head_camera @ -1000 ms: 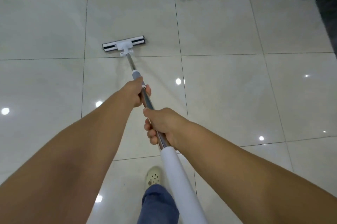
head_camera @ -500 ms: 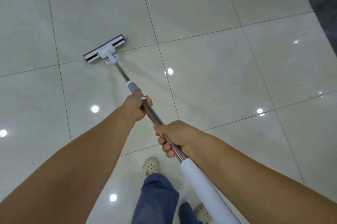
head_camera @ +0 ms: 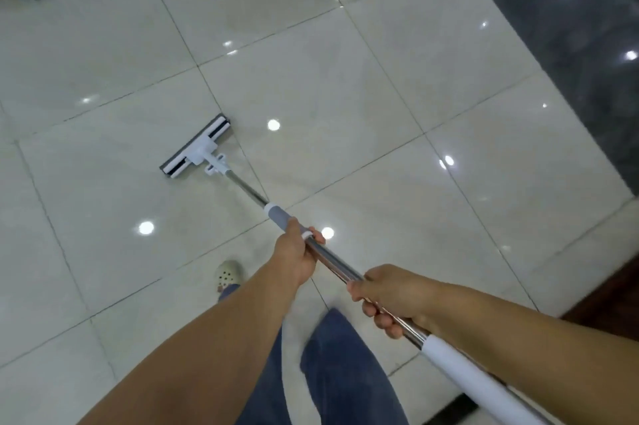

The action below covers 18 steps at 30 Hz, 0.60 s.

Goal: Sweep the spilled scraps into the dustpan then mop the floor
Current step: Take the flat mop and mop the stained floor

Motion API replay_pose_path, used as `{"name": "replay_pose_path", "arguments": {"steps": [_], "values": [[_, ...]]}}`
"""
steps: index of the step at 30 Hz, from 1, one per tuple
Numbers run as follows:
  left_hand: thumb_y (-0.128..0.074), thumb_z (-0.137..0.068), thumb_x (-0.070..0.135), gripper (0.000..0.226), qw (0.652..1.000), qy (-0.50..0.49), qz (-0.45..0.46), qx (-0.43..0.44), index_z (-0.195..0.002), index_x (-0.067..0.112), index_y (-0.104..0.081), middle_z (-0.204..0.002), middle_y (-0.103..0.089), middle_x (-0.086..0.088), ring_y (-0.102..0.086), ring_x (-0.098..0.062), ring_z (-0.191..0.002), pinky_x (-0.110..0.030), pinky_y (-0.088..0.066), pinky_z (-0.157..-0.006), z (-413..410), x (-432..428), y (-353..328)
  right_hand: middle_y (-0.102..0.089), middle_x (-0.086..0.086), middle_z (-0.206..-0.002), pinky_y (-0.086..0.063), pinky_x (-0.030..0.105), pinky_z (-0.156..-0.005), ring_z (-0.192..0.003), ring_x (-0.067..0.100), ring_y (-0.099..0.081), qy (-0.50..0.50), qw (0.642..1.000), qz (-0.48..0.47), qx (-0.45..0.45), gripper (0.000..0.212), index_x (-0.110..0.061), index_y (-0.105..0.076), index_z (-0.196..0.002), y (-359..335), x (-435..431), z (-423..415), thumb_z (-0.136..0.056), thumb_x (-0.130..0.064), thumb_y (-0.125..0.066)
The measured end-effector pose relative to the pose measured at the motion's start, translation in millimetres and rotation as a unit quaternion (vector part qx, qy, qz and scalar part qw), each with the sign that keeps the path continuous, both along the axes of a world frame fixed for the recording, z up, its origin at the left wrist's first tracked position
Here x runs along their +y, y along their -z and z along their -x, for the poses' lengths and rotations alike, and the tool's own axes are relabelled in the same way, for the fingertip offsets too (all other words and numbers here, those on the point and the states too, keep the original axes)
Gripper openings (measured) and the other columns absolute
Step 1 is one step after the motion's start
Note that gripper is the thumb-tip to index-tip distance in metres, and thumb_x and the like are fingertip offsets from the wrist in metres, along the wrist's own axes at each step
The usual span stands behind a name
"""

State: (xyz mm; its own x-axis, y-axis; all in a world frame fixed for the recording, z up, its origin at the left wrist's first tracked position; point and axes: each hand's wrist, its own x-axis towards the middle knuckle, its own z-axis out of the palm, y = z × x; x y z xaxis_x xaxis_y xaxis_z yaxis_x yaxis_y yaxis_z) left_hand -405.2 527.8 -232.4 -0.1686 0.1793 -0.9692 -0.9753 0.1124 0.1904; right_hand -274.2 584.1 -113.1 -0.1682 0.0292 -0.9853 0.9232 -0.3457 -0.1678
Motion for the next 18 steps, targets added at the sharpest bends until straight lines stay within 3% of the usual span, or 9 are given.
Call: {"name": "replay_pose_path", "arguments": {"steps": [10, 14, 18], "values": [[-0.045, -0.099, 0.027, 0.019, 0.990, 0.086, -0.050, -0.101, -0.087, 0.013, -0.039, -0.070, -0.039, -0.005, -0.038, -0.013, -0.055, -0.021, -0.047, -0.046, -174.2, 35.8, -47.1, -0.047, 0.002, -0.063, -0.034, 0.017, -0.036, -0.042, 0.010, -0.038, 0.076, 0.997, -0.006, -0.031, 0.019, -0.011, -0.050, -0.087, -54.4, 22.0, -186.8, -0.093, -0.029, -0.053], [-0.044, -0.099, 0.028, 0.021, 0.985, 0.122, -0.068, -0.097, -0.088, 0.011, -0.038, -0.071, -0.040, -0.007, -0.039, -0.017, -0.054, -0.020, -0.050, -0.044, -169.9, 58.4, -49.8, -0.048, 0.001, -0.062, -0.035, 0.018, -0.036, -0.041, 0.010, -0.040, 0.107, 0.994, -0.013, -0.026, 0.020, -0.011, -0.050, -0.088, -58.6, 31.9, -185.2, -0.093, -0.031, -0.053], [-0.047, -0.098, 0.025, 0.023, 0.988, 0.113, -0.060, -0.081, -0.085, 0.009, -0.038, -0.071, -0.040, -0.007, -0.040, -0.016, -0.055, -0.019, -0.049, -0.040, -115.5, 85.5, -40.1, -0.047, 0.000, -0.059, -0.035, 0.017, -0.036, -0.039, 0.009, -0.038, 0.113, 0.993, -0.028, -0.018, 0.020, -0.011, -0.051, -0.084, -49.9, 52.2, -127.0, -0.094, -0.029, -0.051]]}}
